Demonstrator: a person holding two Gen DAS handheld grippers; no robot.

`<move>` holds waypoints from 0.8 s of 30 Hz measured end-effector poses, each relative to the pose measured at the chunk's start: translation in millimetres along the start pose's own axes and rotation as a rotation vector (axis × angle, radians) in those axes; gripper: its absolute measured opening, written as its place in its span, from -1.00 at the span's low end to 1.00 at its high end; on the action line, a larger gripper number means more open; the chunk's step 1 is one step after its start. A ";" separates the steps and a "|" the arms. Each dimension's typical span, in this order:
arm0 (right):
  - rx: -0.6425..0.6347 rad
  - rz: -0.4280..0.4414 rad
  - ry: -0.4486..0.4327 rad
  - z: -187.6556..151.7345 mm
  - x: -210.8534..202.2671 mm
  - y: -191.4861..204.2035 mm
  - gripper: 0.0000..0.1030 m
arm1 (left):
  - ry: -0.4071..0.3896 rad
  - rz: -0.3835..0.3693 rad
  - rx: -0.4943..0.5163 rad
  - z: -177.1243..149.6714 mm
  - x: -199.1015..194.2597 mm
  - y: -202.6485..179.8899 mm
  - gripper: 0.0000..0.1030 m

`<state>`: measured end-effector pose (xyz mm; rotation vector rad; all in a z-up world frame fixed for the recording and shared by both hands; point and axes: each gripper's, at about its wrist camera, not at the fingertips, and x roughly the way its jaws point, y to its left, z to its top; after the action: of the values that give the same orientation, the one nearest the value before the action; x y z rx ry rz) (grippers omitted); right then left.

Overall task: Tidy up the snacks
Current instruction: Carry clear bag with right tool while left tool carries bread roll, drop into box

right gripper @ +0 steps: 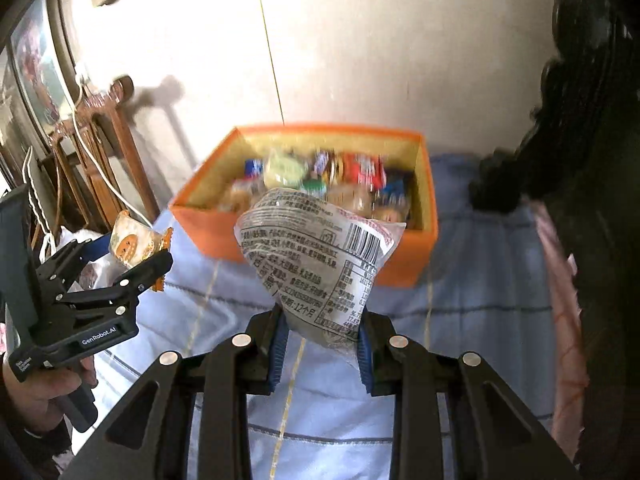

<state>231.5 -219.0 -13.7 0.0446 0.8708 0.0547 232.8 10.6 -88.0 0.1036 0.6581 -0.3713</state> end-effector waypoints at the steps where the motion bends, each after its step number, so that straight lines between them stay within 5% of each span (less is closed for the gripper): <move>1: -0.002 0.000 -0.009 3.0 -3.1 0.8 -0.43 | -0.012 0.007 0.004 6.9 -6.1 -1.2 0.59; 13: -0.031 -0.010 -0.112 38.4 -47.7 8.2 -0.43 | -0.107 0.040 0.029 55.4 -47.9 -9.3 0.59; 24: -0.032 -0.020 -0.125 45.6 -54.0 3.4 -0.43 | -0.098 0.049 0.015 63.5 -41.8 -7.9 0.59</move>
<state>231.5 -220.0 57.0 0.0089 0.7450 0.0467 236.2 2.6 -12.0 0.1145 0.5553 -0.3321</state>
